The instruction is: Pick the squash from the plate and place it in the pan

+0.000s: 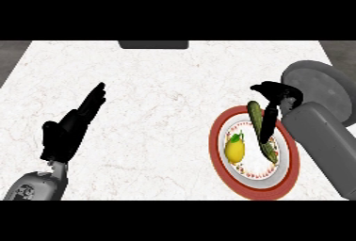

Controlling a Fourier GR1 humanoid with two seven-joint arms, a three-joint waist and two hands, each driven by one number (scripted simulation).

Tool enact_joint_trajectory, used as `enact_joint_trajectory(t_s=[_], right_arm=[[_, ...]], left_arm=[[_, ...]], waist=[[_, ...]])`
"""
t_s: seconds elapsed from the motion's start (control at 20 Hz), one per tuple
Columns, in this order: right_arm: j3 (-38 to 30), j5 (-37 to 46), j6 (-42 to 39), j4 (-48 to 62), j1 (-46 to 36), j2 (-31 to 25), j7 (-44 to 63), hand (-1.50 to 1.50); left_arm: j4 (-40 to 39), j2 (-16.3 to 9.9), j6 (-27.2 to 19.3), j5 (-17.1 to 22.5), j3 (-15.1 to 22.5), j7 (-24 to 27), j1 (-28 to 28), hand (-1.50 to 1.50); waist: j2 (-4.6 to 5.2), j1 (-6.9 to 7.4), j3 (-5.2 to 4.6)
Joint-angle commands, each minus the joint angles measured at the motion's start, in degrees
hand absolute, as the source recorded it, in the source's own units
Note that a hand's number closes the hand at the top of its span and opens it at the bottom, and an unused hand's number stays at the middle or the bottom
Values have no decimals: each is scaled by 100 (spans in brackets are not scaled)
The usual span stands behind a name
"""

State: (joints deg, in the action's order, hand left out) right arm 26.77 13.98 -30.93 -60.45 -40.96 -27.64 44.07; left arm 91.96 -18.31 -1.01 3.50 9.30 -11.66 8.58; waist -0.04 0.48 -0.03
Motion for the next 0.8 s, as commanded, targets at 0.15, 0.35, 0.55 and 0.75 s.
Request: enact_joint_trajectory(t_s=[0.15, 0.35, 0.55, 0.75], right_arm=[[-259, 253, -618, -679, 239, 71, 836, -150], [-125, 858, -228, -259, 571, 252, 387, -150], [-329, 1167, -408, -241, 621, 336, 205, -150], [-454, 1634, 106, -221, 936, 521, -10, -150]], left_arm=[[67, 311, -60, -348, 78, 135, -267, 0], [395, 10, 340, -49, -289, -250, -102, 0], [42, 206, 415, -138, -386, -294, 203, 0], [-8, 492, 266, -429, -248, -196, 93, 0]], waist=[[-6, -46, 1], [3, -14, 4], [7, -25, 4], [7, -40, 4]])
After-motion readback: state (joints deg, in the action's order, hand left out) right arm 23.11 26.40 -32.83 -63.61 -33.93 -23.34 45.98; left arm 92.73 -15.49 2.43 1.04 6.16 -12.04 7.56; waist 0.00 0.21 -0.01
